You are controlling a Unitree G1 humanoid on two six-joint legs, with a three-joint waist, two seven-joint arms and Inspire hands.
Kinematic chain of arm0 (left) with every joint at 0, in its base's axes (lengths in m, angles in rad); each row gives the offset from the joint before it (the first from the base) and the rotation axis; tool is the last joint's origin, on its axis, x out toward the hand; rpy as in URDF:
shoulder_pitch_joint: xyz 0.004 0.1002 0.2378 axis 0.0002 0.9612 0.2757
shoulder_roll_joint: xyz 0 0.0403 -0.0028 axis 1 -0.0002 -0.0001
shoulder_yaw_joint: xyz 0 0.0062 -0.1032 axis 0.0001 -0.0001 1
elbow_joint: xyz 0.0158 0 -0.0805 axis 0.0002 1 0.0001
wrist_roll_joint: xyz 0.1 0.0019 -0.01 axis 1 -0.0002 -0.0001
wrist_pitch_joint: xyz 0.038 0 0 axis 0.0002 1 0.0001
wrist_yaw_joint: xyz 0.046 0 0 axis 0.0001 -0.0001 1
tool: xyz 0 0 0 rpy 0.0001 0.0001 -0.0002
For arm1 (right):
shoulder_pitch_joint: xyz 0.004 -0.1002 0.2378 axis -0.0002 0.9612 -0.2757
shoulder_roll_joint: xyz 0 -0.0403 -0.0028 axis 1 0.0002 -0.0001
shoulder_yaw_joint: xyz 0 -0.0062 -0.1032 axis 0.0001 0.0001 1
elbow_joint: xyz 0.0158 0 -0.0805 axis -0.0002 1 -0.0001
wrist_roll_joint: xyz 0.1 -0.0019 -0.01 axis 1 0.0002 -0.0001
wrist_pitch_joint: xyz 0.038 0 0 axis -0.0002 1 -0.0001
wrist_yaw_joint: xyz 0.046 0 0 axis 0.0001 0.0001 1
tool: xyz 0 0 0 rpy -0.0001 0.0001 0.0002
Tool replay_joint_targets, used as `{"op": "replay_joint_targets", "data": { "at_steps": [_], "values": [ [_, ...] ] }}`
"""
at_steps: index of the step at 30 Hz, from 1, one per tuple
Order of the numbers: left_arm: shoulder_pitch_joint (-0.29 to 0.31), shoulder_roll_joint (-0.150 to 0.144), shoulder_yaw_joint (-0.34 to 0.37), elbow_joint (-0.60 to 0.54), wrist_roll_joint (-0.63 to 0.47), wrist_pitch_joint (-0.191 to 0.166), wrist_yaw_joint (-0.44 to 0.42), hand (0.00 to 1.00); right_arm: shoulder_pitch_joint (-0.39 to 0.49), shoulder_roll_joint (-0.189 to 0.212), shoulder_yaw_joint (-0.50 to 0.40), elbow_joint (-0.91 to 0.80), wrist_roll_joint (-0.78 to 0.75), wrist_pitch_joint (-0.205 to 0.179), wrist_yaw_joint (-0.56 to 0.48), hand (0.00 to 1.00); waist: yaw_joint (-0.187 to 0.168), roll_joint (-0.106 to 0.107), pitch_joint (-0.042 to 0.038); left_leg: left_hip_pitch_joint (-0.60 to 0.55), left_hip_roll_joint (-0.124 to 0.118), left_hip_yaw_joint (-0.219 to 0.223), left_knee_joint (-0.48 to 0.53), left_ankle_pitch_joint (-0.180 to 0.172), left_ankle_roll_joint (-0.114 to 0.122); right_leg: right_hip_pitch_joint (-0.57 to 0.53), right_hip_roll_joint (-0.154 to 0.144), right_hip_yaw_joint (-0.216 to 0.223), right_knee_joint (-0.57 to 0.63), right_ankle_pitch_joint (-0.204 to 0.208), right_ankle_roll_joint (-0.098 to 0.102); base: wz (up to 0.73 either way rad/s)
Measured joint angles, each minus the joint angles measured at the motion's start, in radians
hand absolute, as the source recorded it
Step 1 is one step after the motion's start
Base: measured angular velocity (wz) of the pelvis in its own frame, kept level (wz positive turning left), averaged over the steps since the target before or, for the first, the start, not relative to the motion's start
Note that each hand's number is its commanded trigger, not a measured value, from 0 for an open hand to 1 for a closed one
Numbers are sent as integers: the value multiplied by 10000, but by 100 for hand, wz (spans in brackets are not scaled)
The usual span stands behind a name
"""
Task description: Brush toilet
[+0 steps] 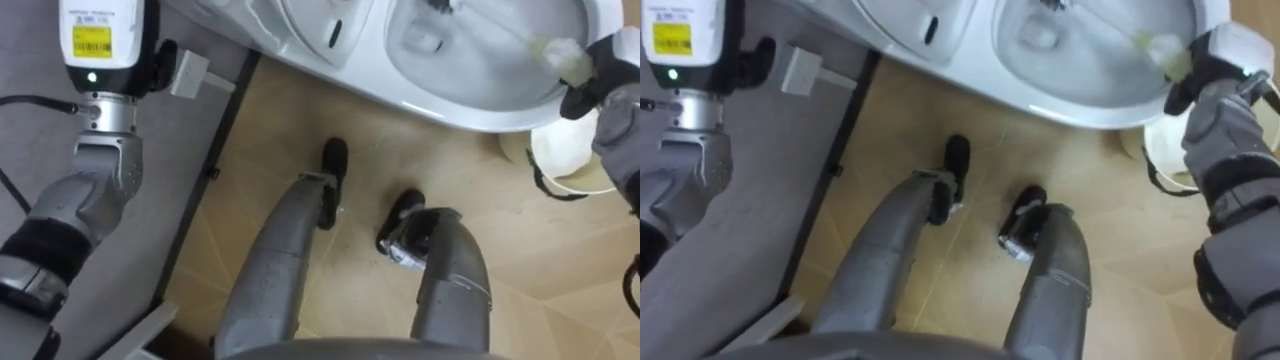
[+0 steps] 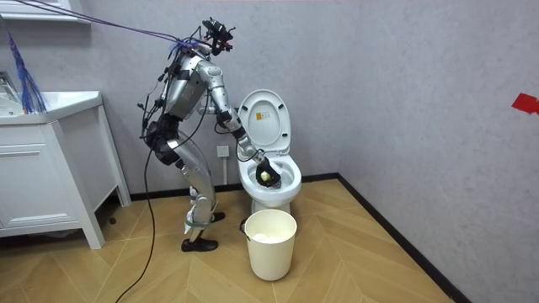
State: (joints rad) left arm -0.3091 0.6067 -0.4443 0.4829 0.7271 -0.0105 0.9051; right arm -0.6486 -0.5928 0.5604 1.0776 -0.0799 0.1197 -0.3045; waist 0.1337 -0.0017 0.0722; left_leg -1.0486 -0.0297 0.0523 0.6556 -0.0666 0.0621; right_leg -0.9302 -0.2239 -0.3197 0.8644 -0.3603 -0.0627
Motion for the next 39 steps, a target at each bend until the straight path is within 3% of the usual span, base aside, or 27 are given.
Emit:
{"op": "replay_joint_targets", "data": {
  "at_steps": [3,7,12,17,19,22,23,26,30,35,39],
  "values": [
    [7,-1,105,-8,97,63,80,0,4,159,-235,-238,604,11,-4,100,-158,-2,-5,-48,-13,32,32,52,85,-71,-1,74,44,78,71,-5],
    [-11,-2,228,-4,195,194,-75,0,73,676,-601,-238,765,34,-2,100,-369,17,-15,-18,-24,20,34,141,179,-47,-8,67,22,228,122,-5],
    [111,-78,242,-8,588,438,-590,0,339,778,-839,-320,-68,46,122,100,-304,174,-34,152,-28,20,43,119,187,133,35,155,-26,271,249,-7],
    [313,-557,58,91,1131,743,-1028,0,662,865,-786,-300,-1308,146,664,100,160,826,-43,501,-129,-44,-46,129,216,474,30,152,-165,364,337,-4],
    [317,-710,97,99,1261,763,-1195,0,839,864,-745,-296,-2036,255,882,100,387,981,-47,517,-150,-81,-43,130,214,475,12,126,-175,387,309,-11],
    [448,-724,98,85,1379,733,-1343,0,1090,879,-730,-351,-3312,334,997,100,489,1263,-38,520,-113,-166,-6,125,214,564,93,7,-322,422,264,-9],
    [441,-721,129,90,1374,692,-1352,0,1146,900,-693,-352,-3727,354,1046,100,580,1297,-37,515,5,-142,-5,110,199,565,163,1,-380,450,229,-16],
    [441,-719,126,89,1043,558,-1350,0,1322,685,68,-856,-5018,791,1508,100,671,1306,-41,497,132,-133,-64,99,135,545,315,14,-528,515,171,-10],
    [458,-713,129,90,415,318,-1351,0,1681,481,66,-1984,-5727,1120,1661,100,588,1306,-42,459,169,-173,6,33,24,588,348,-123,-557,505,103,0],
    [945,-308,420,-90,-7,4,-1251,0,2546,423,-8,-3654,-6773,1524,1767,100,152,1205,-115,467,191,-243,-195,101,-104,620,447,-215,-755,491,-76,5],
    [1295,-224,523,-140,-313,-48,-1096,0,3090,502,-324,-4033,-7152,1519,1905,100,-149,1147,-188,560,302,-282,-280,105,-150,860,570,-379,-1047,545,-161,4]
  ]
}}
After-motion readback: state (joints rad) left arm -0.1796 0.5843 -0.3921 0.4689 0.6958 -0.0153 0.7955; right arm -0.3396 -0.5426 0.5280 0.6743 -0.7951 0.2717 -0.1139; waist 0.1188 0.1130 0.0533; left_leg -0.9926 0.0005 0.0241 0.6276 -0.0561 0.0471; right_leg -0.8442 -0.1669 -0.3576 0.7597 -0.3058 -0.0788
